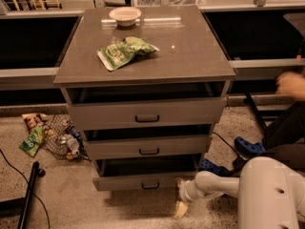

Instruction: Close bottom drawer

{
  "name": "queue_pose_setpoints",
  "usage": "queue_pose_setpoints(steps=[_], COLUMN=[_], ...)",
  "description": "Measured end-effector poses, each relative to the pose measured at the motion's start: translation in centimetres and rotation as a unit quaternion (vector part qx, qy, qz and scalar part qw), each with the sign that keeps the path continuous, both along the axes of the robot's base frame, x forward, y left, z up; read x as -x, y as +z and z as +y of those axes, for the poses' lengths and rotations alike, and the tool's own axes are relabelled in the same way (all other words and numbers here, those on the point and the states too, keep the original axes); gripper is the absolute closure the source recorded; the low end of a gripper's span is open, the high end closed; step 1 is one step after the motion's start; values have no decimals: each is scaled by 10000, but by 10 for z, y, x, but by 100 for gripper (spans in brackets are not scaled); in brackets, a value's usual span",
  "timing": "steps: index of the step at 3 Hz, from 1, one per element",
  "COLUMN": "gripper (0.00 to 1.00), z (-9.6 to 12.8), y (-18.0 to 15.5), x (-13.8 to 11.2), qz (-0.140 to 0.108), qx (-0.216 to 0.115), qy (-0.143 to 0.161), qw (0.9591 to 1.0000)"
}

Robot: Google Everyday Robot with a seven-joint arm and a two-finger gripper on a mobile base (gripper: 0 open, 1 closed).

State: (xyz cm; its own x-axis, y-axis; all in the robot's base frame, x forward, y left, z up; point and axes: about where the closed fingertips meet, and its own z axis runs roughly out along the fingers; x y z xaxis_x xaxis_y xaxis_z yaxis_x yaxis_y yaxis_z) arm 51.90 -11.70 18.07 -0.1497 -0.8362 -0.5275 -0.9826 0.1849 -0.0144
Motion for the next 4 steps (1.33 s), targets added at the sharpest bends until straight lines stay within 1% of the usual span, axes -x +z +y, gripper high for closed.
queue_pose_setpoints(steps=[1, 3, 4], gripper=[19, 65, 68], z=[2, -9, -15], y=[-4, -9, -12], x=[-1, -33, -49], qz=[-3, -74, -57], qx=[-19, 63, 75], qy=[12, -149, -233], qw=[10000, 9998, 9997])
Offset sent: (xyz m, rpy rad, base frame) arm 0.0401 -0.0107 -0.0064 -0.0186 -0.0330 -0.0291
